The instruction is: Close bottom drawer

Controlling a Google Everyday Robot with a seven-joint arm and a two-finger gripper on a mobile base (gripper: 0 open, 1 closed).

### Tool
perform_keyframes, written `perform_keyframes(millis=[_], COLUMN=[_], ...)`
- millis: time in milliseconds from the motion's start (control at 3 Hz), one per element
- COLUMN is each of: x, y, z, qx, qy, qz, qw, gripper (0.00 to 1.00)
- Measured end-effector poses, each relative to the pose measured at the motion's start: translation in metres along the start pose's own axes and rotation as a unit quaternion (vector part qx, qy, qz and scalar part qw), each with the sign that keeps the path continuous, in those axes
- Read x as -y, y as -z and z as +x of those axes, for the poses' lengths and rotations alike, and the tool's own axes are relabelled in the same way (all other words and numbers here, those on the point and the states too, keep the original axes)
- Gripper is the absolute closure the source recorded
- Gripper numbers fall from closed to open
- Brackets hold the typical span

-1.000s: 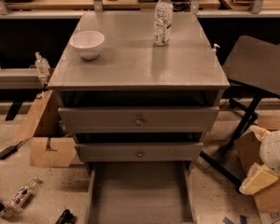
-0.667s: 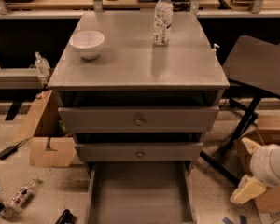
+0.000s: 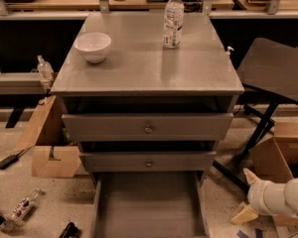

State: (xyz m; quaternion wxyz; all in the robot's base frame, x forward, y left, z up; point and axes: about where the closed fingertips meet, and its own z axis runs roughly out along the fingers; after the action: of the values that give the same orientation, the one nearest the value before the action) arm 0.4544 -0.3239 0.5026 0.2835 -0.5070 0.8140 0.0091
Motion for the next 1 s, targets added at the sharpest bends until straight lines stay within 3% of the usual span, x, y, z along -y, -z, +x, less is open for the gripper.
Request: perform_keyframes(millis=[333, 667, 1000], x=[-0.03, -0.03, -0.06], y=[-0.076, -0.076, -0.097], z=[0.047, 0.047, 0.062], qx=[0.011, 0.011, 0.02], qy=[-0.029, -0.029, -0.043], qz=[-0.017, -0.017, -0.042], qw=[0.9994, 0.9994, 0.998], gripper=[0.0, 0.0, 0.0])
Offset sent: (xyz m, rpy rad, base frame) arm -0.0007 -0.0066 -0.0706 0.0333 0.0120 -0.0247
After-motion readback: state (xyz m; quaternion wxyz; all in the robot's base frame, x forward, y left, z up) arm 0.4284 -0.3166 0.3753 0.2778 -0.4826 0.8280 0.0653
